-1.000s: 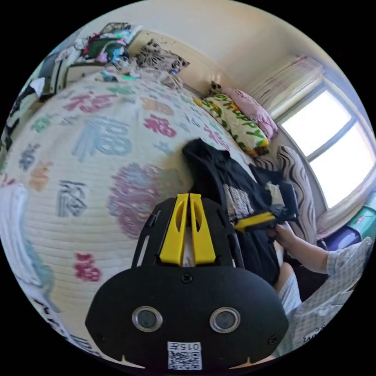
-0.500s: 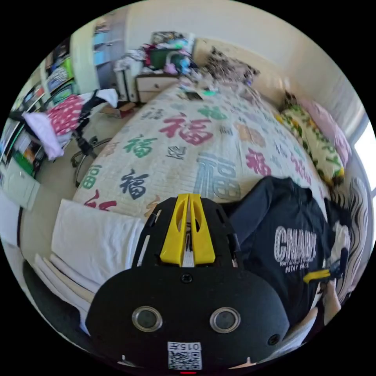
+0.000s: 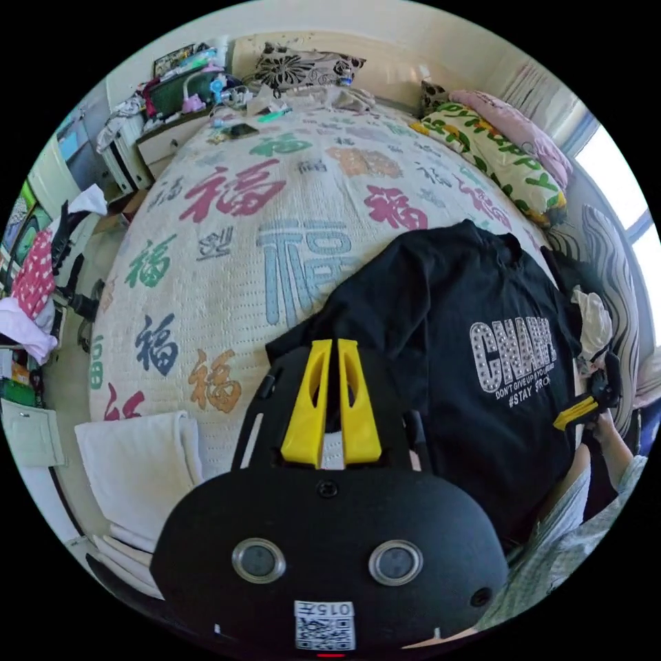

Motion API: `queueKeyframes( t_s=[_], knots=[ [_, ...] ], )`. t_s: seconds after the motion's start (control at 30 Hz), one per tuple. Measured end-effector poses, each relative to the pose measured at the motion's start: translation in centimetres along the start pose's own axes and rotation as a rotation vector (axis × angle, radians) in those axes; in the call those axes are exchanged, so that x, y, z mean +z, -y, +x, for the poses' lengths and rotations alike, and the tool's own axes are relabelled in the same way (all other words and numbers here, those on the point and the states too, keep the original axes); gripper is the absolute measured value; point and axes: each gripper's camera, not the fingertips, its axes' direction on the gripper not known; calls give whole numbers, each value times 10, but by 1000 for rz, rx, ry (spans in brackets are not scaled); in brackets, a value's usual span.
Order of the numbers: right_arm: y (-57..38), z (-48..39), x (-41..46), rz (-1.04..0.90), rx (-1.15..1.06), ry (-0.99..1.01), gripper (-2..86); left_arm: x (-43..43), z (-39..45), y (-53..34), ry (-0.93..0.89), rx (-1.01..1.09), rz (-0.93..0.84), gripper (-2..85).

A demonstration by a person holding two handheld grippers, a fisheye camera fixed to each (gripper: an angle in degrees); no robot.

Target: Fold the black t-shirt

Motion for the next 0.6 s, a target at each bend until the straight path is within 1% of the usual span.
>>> queueKeyframes(
  t_s=[0.03,0.1,0.17,0.2,0.23,0.27,0.3,0.33,0.37,0.4,0.43,0.47,0.5,0.53,0.57,0.6],
  knots=[
    [-3,0,-2,1,2,-2,4,-13,-3,10,38,-12,55,5],
    [-15,0,-8,-2,14,0,4,-28,-12,28,36,-34,117,0],
    [-24,2,-12,2,29,7,5,-34,-25,46,50,-102,139,-4],
    [-30,3,-14,3,42,14,6,-36,-30,50,108,-169,186,-6],
    [-33,4,-15,5,51,16,7,-34,-30,49,217,-227,215,-7],
    [-41,5,-18,13,68,24,9,-30,-30,48,284,-259,208,-8],
    [-49,6,-22,26,88,38,13,-23,-27,46,391,-301,157,-8],
    [-54,6,-24,34,98,45,15,-19,-22,40,441,-297,126,-8],
    [-65,7,-30,52,115,57,21,-20,-19,34,444,-287,135,-8],
    [-77,7,-37,70,136,53,27,-26,-10,19,399,-250,167,-8],
    [-85,7,-41,81,146,45,30,-34,0,-1,308,-183,183,-8],
    [-101,6,-51,116,167,24,34,-39,6,-13,261,-151,184,-8],
    [-120,6,-61,160,196,2,37,-50,18,-41,165,-101,177,-7],
    [-130,5,-66,183,212,-9,37,-61,29,-74,54,-58,153,-7],
    [-151,4,-75,229,243,-30,39,-66,34,-91,-3,-40,134,-6],
    [-172,3,-80,253,287,-64,43,-74,42,-126,-116,-26,81,-5]
  ],
)
